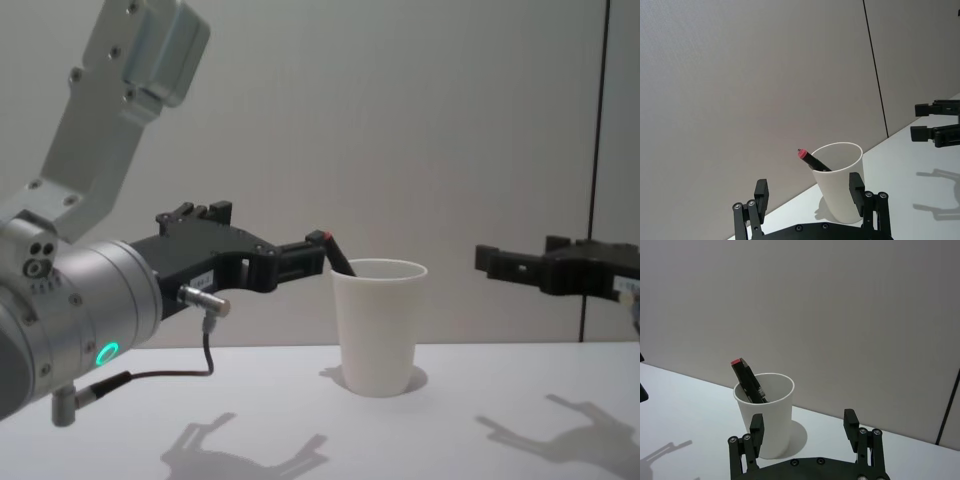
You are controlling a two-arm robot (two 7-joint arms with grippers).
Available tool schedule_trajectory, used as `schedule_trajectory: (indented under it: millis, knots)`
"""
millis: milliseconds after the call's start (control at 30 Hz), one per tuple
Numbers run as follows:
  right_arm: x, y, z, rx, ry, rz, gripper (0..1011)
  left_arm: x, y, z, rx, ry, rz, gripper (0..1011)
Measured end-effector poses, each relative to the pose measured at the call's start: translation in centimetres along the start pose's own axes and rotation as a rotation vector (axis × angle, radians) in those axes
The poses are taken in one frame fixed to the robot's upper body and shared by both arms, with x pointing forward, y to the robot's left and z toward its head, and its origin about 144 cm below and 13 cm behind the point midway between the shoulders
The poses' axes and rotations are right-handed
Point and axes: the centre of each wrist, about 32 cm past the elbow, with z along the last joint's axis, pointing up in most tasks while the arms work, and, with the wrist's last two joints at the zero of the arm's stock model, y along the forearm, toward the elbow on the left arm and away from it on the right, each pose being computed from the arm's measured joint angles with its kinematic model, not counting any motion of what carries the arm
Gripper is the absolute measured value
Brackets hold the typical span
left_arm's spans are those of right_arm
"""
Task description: Place the pen into the pen holder.
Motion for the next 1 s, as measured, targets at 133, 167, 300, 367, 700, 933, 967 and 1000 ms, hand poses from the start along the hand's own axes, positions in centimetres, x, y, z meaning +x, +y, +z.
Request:
schedule_trajectory:
  millis: [133,167,300,367,700,933,967,1000]
  knots:
    - [-0.7,-0.9,-0.2,0.006,-0.009,-0.025,1002,0.0,0.0,0.0,0.000,0.000,0.000,1001]
    - [-0.8,-1.0,-0.2,0.007,-0.010,-0.029,1001,0.0,0.0,0.0,0.000,0.000,0.000,1001]
    - [-1.5,-1.9,-0.3,0.011,-0.018,-0.054,1002,0.0,0.0,0.0,0.000,0.000,0.000,1001]
    - [-1.9,-2.5,-0.4,0.015,-0.022,-0.068,1001,0.0,0.0,0.0,0.000,0.000,0.000,1001]
    - [-3.6,-4.8,-0.5,0.029,-0.041,-0.132,1002,0.0,0.0,0.0,0.000,0.000,0.000,1001]
    - [-4.8,-6.3,-0.3,0.041,-0.053,-0.174,1002,0.0,0.0,0.0,0.000,0.000,0.000,1001]
    - [-4.8,-6.3,-0.3,0.041,-0.053,-0.174,1002,0.0,0.0,0.0,0.000,0.000,0.000,1001]
    - [-4.9,-6.5,-0.3,0.043,-0.055,-0.180,1002,0.0,0.0,0.0,0.000,0.000,0.000,1001]
